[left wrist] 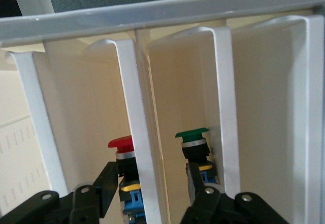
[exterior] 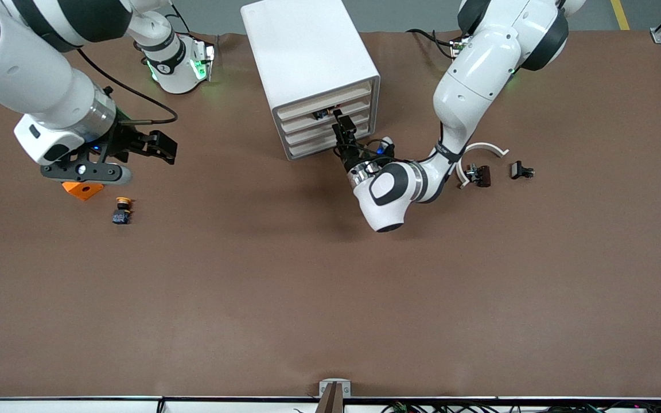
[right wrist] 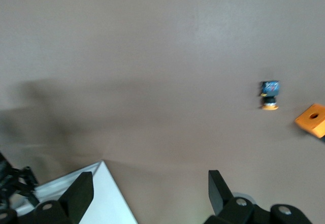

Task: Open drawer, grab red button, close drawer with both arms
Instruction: 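Pull the drawer open with the left gripper while the right gripper approaches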

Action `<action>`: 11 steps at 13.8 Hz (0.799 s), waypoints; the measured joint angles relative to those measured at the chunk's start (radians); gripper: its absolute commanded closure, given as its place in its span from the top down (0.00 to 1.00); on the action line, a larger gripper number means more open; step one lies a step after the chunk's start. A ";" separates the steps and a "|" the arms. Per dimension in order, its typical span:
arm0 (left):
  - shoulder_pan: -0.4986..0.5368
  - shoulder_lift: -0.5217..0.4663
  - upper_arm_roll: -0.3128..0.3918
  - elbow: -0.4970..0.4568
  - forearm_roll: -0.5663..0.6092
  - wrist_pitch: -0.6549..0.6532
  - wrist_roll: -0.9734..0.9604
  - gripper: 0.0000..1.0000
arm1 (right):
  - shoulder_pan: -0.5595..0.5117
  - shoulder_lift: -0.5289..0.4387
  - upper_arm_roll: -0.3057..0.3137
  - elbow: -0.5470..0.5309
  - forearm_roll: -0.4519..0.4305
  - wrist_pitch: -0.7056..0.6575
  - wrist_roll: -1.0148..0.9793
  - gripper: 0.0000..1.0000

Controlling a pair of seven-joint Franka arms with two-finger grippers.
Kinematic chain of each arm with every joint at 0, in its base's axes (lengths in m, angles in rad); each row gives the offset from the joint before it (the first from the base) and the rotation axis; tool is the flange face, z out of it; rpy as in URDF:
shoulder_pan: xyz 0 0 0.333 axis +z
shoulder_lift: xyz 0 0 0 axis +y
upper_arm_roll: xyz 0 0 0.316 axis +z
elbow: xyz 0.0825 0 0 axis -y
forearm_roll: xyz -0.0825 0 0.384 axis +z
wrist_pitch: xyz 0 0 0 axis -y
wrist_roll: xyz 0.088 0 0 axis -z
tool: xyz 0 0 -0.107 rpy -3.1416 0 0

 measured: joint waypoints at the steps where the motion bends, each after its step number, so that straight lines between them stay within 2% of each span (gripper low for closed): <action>1: -0.008 0.000 0.000 0.000 0.000 0.000 -0.002 0.57 | 0.005 0.000 0.000 0.000 0.013 0.000 0.027 1.00; 5: -0.013 0.001 0.001 0.000 0.000 -0.001 -0.003 0.50 | 0.033 0.000 0.000 0.000 0.021 0.000 0.119 1.00; 7: -0.013 0.001 0.003 0.000 0.000 -0.001 -0.003 0.40 | 0.053 0.000 0.001 0.000 0.021 0.000 0.164 1.00; 8: -0.013 0.001 0.004 0.000 0.000 -0.001 -0.003 0.39 | 0.064 0.000 0.001 0.000 0.021 0.000 0.189 1.00; 11: -0.013 0.001 0.005 0.000 0.000 -0.002 -0.003 0.19 | 0.094 0.005 0.001 0.000 0.021 0.000 0.281 1.00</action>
